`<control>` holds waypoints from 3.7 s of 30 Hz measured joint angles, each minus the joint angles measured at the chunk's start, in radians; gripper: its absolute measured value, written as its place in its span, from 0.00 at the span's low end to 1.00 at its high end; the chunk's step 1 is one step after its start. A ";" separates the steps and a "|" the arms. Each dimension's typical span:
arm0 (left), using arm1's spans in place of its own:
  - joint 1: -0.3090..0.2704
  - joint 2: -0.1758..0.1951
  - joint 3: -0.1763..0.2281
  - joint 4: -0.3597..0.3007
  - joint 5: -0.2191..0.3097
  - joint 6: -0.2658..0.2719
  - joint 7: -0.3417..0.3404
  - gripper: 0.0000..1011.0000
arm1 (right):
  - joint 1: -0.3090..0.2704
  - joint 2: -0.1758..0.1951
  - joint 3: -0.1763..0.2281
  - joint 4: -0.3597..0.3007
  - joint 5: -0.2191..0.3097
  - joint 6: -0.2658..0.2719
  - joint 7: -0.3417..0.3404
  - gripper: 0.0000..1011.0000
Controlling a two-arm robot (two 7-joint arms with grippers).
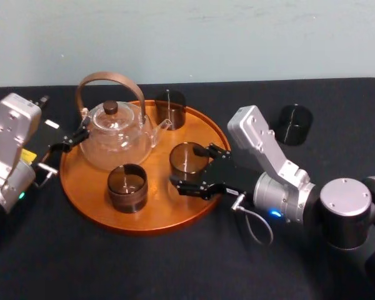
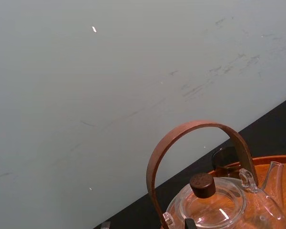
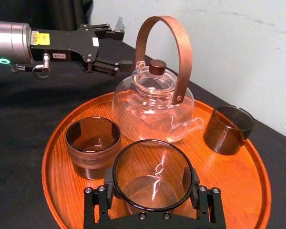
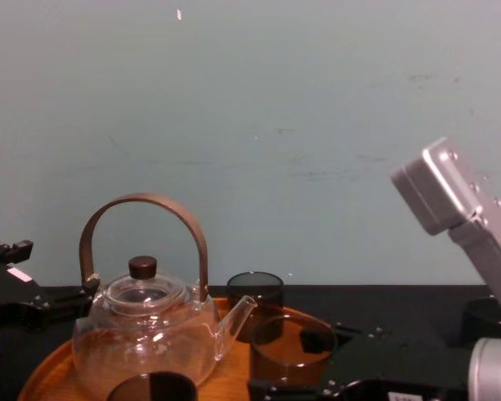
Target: Pick up the glass from the table and place it on the tray.
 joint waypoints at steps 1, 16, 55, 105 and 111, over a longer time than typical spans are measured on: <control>0.000 0.000 0.000 0.000 0.000 0.000 0.000 1.00 | 0.003 -0.005 -0.004 0.007 -0.001 -0.003 0.000 0.90; 0.000 0.000 0.000 0.000 0.000 0.000 0.000 1.00 | 0.029 -0.036 -0.032 0.084 -0.020 -0.039 0.007 0.90; 0.000 0.000 0.000 0.000 0.000 0.000 0.000 1.00 | 0.051 -0.070 -0.043 0.159 -0.040 -0.063 0.011 0.90; 0.000 0.000 0.000 0.000 0.000 0.000 0.000 1.00 | 0.040 -0.068 -0.031 0.162 -0.003 -0.039 0.024 0.99; 0.000 0.000 0.000 0.000 0.000 0.000 0.000 1.00 | 0.021 -0.049 -0.024 0.137 0.004 -0.016 0.017 0.99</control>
